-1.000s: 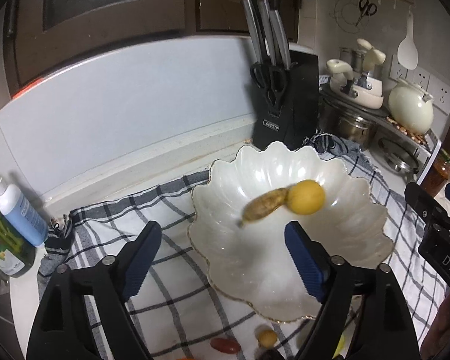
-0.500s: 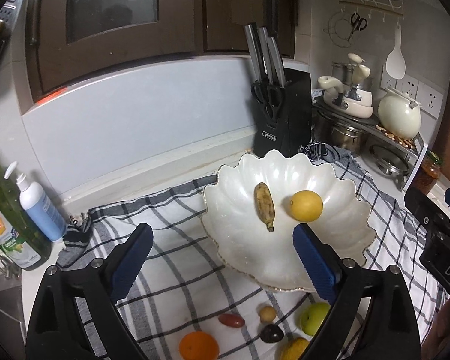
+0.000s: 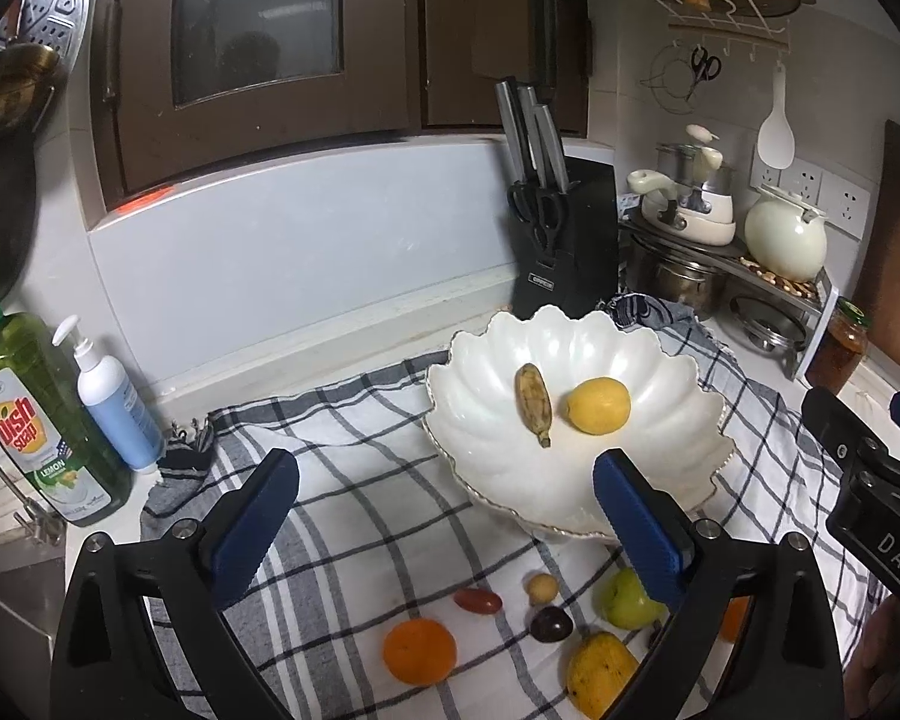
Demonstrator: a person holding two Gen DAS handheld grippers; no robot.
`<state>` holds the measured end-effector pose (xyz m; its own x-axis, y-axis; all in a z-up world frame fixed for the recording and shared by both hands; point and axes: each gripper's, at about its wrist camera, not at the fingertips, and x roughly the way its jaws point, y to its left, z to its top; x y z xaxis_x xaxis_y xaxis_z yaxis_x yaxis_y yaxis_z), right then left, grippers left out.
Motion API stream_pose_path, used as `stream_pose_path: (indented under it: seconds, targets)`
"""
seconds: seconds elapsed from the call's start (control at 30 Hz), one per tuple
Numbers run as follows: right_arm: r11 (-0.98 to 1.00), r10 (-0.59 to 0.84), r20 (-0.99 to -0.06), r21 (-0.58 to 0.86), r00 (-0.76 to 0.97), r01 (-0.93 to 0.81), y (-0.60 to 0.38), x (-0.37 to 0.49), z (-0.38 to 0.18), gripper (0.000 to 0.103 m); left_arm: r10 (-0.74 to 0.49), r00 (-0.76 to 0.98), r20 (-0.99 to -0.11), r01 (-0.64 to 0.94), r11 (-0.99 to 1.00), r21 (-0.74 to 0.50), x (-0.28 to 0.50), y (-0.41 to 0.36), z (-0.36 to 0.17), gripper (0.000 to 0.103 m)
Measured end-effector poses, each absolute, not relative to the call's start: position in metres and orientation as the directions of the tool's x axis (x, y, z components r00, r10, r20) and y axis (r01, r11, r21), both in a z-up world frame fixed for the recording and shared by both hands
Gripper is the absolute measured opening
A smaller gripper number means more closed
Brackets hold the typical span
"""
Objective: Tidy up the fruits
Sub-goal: 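Withdraw both tools from the bowl toward the remaining fruits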
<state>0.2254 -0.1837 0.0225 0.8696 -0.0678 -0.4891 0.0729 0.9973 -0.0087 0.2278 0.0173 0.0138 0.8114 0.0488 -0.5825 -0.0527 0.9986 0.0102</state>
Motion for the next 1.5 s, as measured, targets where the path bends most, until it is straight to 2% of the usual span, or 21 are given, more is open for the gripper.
stream_pose_path:
  seconds: [0.67,1.5]
  targets:
    - [0.995,-0.091,-0.499,-0.016,0.862,0.095,-0.204,0.185,0.005,0.100,0.005,0.806,-0.592,-0.023,0.999,-0.023,0.190,0.000,-0.004,0.100]
    - [0.992,-0.111,-0.555,-0.020,0.824,0.121,-0.241,0.162,-0.044,0.100,-0.043,0.761,-0.647,0.027,0.999,-0.034,0.176,-0.039,-0.055,0.100]
